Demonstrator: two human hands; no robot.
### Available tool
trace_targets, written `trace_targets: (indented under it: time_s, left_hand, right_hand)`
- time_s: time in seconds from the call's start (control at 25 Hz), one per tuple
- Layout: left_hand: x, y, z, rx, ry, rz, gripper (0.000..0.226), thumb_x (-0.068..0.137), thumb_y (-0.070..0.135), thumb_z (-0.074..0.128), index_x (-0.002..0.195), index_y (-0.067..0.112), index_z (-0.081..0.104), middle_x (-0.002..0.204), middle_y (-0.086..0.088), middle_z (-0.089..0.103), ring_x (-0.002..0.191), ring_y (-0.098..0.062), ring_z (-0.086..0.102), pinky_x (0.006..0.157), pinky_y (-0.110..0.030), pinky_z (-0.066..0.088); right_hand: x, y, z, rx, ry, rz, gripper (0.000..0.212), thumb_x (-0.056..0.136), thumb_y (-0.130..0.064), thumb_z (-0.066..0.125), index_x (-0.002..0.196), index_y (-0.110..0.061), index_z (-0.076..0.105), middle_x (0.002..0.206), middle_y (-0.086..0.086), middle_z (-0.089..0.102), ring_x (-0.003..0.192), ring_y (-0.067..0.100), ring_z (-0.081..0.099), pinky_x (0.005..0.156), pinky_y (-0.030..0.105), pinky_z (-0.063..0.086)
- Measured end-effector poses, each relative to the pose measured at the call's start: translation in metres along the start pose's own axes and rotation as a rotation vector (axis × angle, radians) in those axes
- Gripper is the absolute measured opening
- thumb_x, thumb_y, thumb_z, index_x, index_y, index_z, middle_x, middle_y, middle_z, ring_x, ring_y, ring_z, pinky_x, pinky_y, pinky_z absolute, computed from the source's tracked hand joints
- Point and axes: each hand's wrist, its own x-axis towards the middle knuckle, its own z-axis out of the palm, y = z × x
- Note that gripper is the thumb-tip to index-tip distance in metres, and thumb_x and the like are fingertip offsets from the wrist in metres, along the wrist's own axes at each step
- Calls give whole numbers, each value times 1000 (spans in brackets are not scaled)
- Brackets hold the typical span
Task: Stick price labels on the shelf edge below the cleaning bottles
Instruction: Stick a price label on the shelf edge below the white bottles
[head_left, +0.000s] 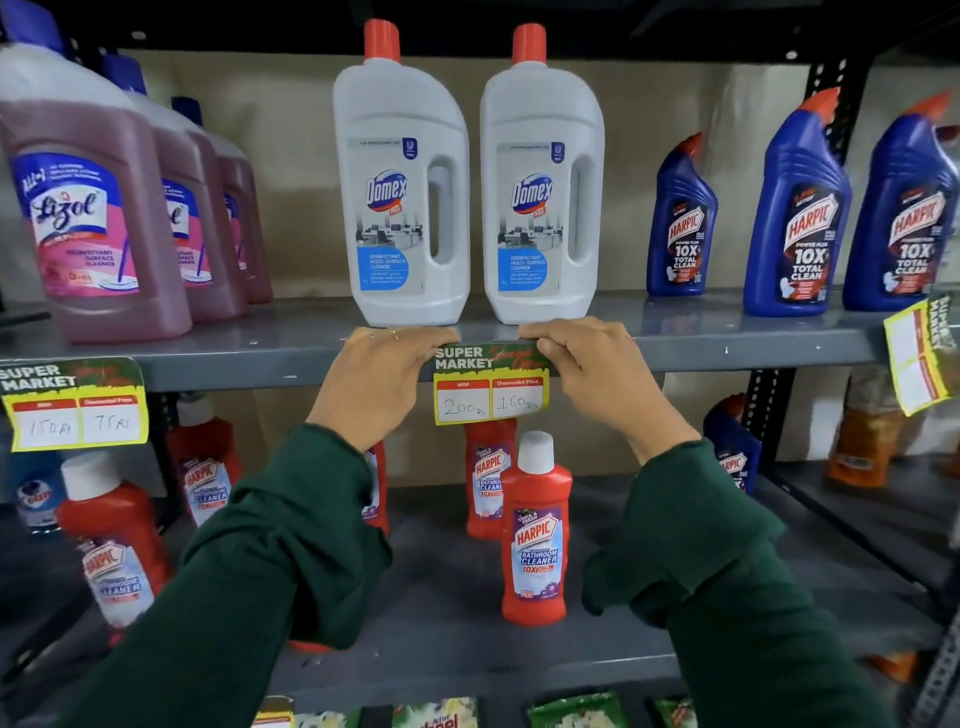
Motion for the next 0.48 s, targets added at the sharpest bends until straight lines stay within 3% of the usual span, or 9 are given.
trace_targets:
  time_s: [0.12, 0.2, 0.32, 0.4, 0.48]
  left_hand:
    - [-6, 3, 5, -42, 81, -62, 34, 86, 1, 39, 111, 9, 62, 114, -12, 67, 105, -30, 59, 94, -52, 44]
    - [-6, 17, 10, -49, 229, -75, 39, 83, 8, 33, 107, 5, 63, 118, -14, 65, 112, -28, 54, 101, -44, 39]
    - [7, 56, 33, 151, 442, 139, 35, 79, 7, 36, 98, 0, 65, 109, -17, 68, 106, -32, 59, 93, -42, 45]
    - [30, 89, 60, 152, 451, 217, 32, 79, 5, 40, 96, 0, 66, 106, -16, 70, 101, -33, 62, 89, -45, 48]
    - [57, 127, 87, 108, 388, 200, 29, 80, 5, 43, 99, 1, 65, 106, -15, 70, 99, -33, 62, 89, -45, 48]
  right_hand:
    - [-2, 3, -3, 62, -19, -35, 32, 88, 1, 41, 112, -10, 59, 116, 12, 66, 108, 27, 57, 97, 39, 45]
    - [-4, 8, -7, 218, -25, 13, 34, 87, 2, 39, 110, -12, 61, 118, 10, 65, 107, 20, 56, 92, 22, 44]
    - [-13, 27, -28, 455, 84, 112, 36, 86, 3, 40, 106, -15, 63, 116, 5, 65, 96, -3, 57, 86, 8, 42]
    - [-24, 52, -53, 364, 182, 97, 37, 80, 7, 44, 102, -15, 65, 114, 5, 67, 88, -11, 54, 80, 1, 39]
    - [-38, 84, -79, 186, 307, 100, 39, 74, 13, 46, 97, -12, 66, 113, 7, 67, 102, 4, 54, 88, 8, 37]
